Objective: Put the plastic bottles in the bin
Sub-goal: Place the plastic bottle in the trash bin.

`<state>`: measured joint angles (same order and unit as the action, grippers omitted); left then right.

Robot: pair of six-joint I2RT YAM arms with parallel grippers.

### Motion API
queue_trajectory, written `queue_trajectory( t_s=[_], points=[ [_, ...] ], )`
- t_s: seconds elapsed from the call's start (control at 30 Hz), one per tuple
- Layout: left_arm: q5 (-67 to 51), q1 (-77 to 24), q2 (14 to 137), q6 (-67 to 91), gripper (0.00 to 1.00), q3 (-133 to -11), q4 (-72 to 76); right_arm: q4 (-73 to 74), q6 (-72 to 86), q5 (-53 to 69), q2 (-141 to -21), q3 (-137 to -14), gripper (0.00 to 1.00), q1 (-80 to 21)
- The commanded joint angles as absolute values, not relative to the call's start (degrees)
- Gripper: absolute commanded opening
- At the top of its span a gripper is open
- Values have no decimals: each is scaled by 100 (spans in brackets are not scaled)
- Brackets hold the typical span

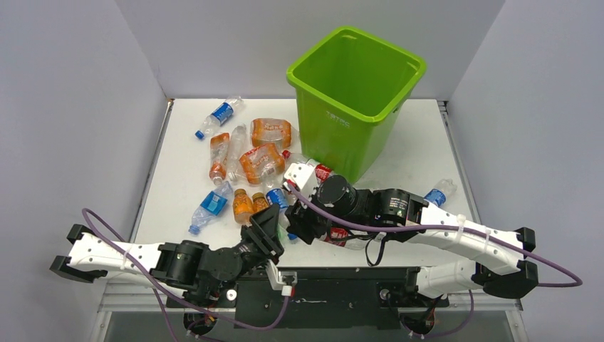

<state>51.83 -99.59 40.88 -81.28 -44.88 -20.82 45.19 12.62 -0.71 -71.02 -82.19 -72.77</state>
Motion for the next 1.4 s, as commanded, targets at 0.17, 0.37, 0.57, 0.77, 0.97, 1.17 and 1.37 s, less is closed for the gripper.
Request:
queue_trajectory(
  t_s=[0.17, 0.37, 0.57, 0.77, 0.97, 1.17, 1.37],
  points=[
    [5051, -9994, 3965, -8103, 30, -4321, -686, 4460, 1557, -202, -7172, -8297, 5, -7236],
    [5029, -9993, 3681, -7666, 96, -4044, 226, 4343, 1708, -504, -7040, -8527, 5, -7235],
    [5100, -9993, 3535, -6807, 96, -3705, 1521, 3606, 1759, -944, -6384, -8239, 5, -7242],
    [4790, -9966, 3719, -3951, 96, -4216, 1530, 1594, 1713, -1108, -5110, -7277, 5, -7241],
    [3044, -9696, 3571, -1065, 96, -4224, 2042, -202, 1783, -863, -4470, -6414, 5, -7241],
    [1666, -8827, 3785, 444, 96, -4147, 2759, -1324, 2078, -292, -4511, -6007, 5, -7241],
    [67, -7918, 4129, 1418, 96, -4341, 2976, -2311, 2514, 282, -4659, -5679, 5, -7236]
  ],
)
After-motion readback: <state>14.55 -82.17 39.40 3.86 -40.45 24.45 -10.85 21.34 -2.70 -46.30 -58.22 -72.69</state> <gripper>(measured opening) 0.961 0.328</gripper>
